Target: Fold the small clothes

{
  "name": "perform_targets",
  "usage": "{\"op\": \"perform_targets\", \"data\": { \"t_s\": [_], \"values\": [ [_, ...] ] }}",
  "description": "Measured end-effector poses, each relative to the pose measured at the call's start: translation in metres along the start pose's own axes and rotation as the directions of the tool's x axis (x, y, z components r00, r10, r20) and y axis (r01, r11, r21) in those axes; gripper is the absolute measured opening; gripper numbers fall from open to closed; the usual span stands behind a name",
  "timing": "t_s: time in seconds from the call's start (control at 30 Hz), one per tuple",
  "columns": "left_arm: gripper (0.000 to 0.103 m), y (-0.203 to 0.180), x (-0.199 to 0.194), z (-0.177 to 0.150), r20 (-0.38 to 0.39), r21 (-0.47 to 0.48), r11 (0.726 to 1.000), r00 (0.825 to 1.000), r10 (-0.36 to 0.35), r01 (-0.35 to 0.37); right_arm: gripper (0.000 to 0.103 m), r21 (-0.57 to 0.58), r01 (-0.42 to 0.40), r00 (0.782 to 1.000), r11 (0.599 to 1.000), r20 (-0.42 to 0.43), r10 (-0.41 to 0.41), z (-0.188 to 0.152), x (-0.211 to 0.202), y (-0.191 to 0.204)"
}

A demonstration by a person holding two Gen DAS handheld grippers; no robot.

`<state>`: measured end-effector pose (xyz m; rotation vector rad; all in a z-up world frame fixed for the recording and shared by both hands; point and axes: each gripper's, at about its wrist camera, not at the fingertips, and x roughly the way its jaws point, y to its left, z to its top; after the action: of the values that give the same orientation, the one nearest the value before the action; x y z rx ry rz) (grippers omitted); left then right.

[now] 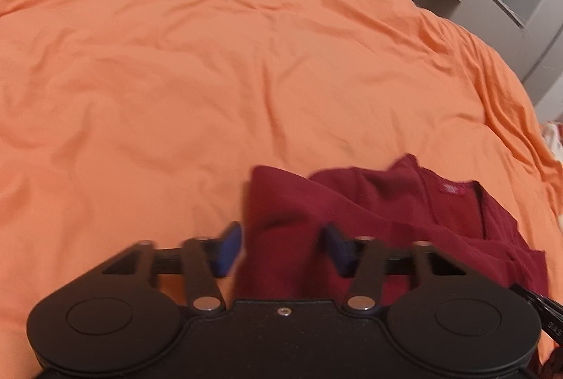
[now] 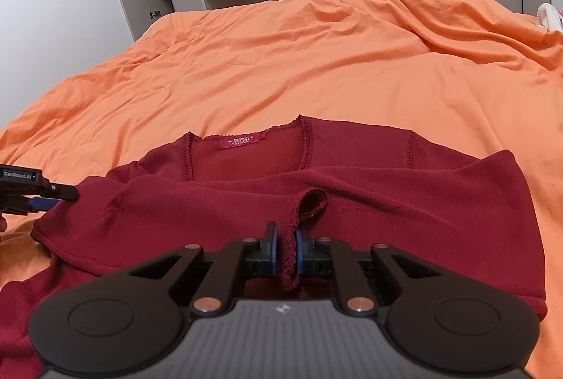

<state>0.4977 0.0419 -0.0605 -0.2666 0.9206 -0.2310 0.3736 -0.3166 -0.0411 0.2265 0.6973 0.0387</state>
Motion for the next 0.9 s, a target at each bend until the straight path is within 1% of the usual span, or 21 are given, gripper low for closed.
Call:
{"op": "perform_targets", "data": {
  "t_s": [0.03, 0.1, 0.13, 0.2, 0.27, 0.33, 0.37, 0.43, 0.47, 0.53, 0.57, 0.6, 0.63, 0.67, 0.7, 0.77, 0.83, 0.87, 0.9],
  "values": [
    [0.034, -0.003, 0.001, -0.001, -0.001, 0.008, 1.0, 1.0, 0.002, -0.002, 0.013, -0.002, -0.002, 1.0, 1.0, 0.0, 0.002, 0.0, 0.0, 0.0],
    [0.009, -0.009, 0.0, -0.002, 0.007, 0.037, 0.999, 1.0, 0.009, -0.009, 0.009, -0.008, 0.0, 1.0, 1.0, 0.002, 0.0, 0.0, -0.001, 0.001],
    [0.008, -0.012, -0.001, -0.002, 0.02, 0.046, 0.999, 1.0, 0.013, -0.014, 0.008, -0.011, 0.004, 1.0, 1.0, 0.005, -0.004, 0.0, -0.002, 0.001],
    [0.007, -0.018, -0.01, -0.002, 0.074, 0.068, 0.997, 0.997, 0.032, -0.037, 0.007, -0.018, 0.012, 1.0, 1.0, 0.016, -0.012, -0.001, -0.004, 0.002],
    [0.006, -0.026, -0.022, -0.002, 0.144, 0.11, 0.991, 0.988, 0.055, -0.071, 0.007, -0.028, 0.015, 1.0, 1.0, 0.022, -0.014, -0.001, -0.006, 0.004],
    [0.006, -0.033, -0.029, -0.001, 0.194, 0.157, 0.979, 0.976, 0.097, -0.128, 0.007, -0.037, 0.012, 1.0, 0.999, 0.017, -0.011, -0.002, -0.005, 0.006],
    [0.006, -0.034, -0.029, -0.001, 0.201, 0.168, 0.975, 0.973, 0.111, -0.146, 0.007, -0.042, 0.01, 1.0, 0.999, 0.014, -0.01, -0.002, -0.004, 0.007],
    [0.006, -0.03, -0.025, 0.001, 0.175, 0.157, 0.979, 0.979, 0.105, -0.133, 0.007, -0.051, 0.016, 1.0, 0.999, 0.011, -0.016, -0.003, -0.003, 0.008],
    [0.007, -0.027, -0.023, 0.001, 0.157, 0.146, 0.982, 0.982, 0.1, -0.123, 0.007, -0.055, 0.016, 1.0, 0.998, 0.013, -0.015, -0.003, -0.004, 0.009],
    [0.013, -0.023, -0.02, 0.0, 0.123, 0.134, 0.986, 0.989, 0.086, -0.102, 0.007, -0.059, 0.015, 1.0, 0.998, 0.016, -0.014, -0.003, -0.004, 0.009],
    [0.019, -0.022, -0.019, -0.002, 0.113, 0.132, 0.987, 0.99, 0.081, -0.095, 0.009, -0.058, 0.016, 1.0, 0.998, 0.018, -0.015, -0.002, -0.005, 0.009],
    [0.029, -0.021, -0.02, -0.003, 0.115, 0.13, 0.987, 0.99, 0.083, -0.098, 0.012, -0.057, 0.015, 1.0, 0.998, 0.02, -0.014, -0.002, -0.006, 0.009],
    [0.036, -0.021, -0.022, -0.005, 0.117, 0.131, 0.986, 0.99, 0.084, -0.099, 0.013, -0.057, 0.014, 1.0, 0.998, 0.022, -0.013, -0.003, -0.008, 0.008],
    [0.049, -0.02, -0.025, -0.006, 0.118, 0.133, 0.987, 0.99, 0.079, -0.095, 0.017, -0.058, 0.01, 1.0, 0.998, 0.022, -0.009, -0.003, -0.009, 0.007],
    [0.058, -0.019, -0.029, -0.007, 0.123, 0.131, 0.987, 0.989, 0.075, -0.091, 0.023, -0.059, 0.006, 1.0, 0.998, 0.024, -0.005, -0.003, -0.012, 0.007],
    [0.06, -0.017, -0.035, -0.01, 0.115, 0.128, 0.988, 0.991, 0.071, -0.086, 0.029, -0.068, 0.005, 1.0, 0.998, 0.021, -0.004, -0.005, -0.016, 0.007],
    [0.059, -0.014, -0.039, -0.015, 0.09, 0.123, 0.989, 0.993, 0.07, -0.081, 0.029, -0.075, 0.004, 1.0, 0.997, 0.013, -0.003, -0.006, -0.019, 0.007],
    [0.055, -0.012, -0.04, -0.018, 0.076, 0.12, 0.99, 0.995, 0.069, -0.078, 0.029, -0.076, 0.001, 1.0, 0.997, 0.008, 0.0, -0.007, -0.019, 0.007],
    [0.043, -0.009, -0.04, -0.021, 0.06, 0.117, 0.99, 0.996, 0.069, -0.076, 0.029, -0.076, -0.001, 1.0, 0.997, 0.002, 0.001, -0.008, -0.019, 0.006]
  ]
}}
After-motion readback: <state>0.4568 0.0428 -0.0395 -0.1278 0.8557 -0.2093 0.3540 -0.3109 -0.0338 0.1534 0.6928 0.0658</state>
